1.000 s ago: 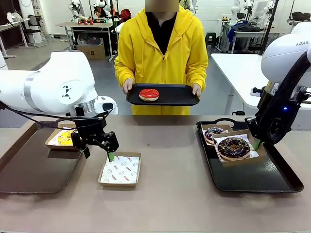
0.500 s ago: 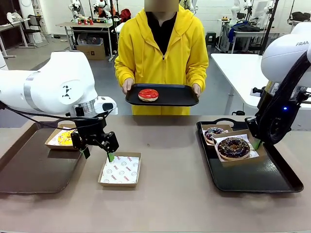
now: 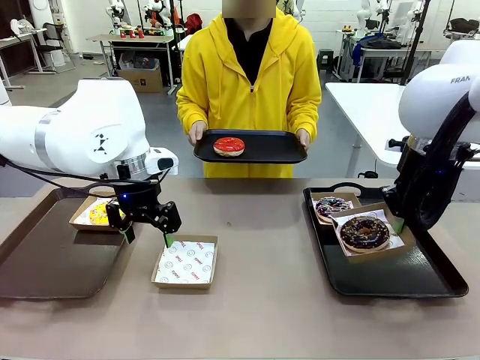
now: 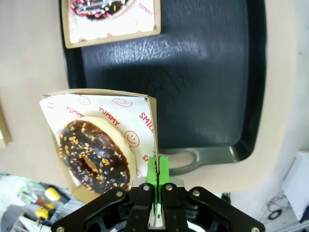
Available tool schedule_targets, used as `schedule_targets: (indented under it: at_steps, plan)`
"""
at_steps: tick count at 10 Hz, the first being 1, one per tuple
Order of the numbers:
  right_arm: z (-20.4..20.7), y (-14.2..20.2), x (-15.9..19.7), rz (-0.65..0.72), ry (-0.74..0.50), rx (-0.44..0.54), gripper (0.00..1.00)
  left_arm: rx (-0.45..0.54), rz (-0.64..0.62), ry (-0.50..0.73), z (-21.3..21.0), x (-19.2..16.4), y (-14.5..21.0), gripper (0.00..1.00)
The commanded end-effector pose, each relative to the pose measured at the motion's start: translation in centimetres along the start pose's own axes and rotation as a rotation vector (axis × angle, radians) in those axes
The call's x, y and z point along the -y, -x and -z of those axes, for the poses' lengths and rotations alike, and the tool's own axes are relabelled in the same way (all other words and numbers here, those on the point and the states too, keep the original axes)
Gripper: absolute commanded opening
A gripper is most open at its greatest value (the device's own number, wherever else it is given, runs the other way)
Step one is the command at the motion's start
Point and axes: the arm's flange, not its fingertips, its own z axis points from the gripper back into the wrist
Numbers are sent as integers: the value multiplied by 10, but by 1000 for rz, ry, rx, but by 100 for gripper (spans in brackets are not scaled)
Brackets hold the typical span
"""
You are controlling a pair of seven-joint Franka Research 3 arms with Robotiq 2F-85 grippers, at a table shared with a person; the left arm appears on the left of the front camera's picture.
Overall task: Individually package the donuts and arrange them on the tray.
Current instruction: Place the picked Paper togo box on the Handle tray while simultaneously picking up another Paper togo box from the table with the other hand.
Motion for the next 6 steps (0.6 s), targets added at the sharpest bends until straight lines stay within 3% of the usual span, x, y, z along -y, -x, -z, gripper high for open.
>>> schedule_targets:
  at_steps: [1,6]
  plan:
    - [21,-3,11,14,18,18,1,34,-57,-70,8,1,4,100]
    - [44,4,55,66,-50,-3,1,11,-94,-138,31,12,-7,100]
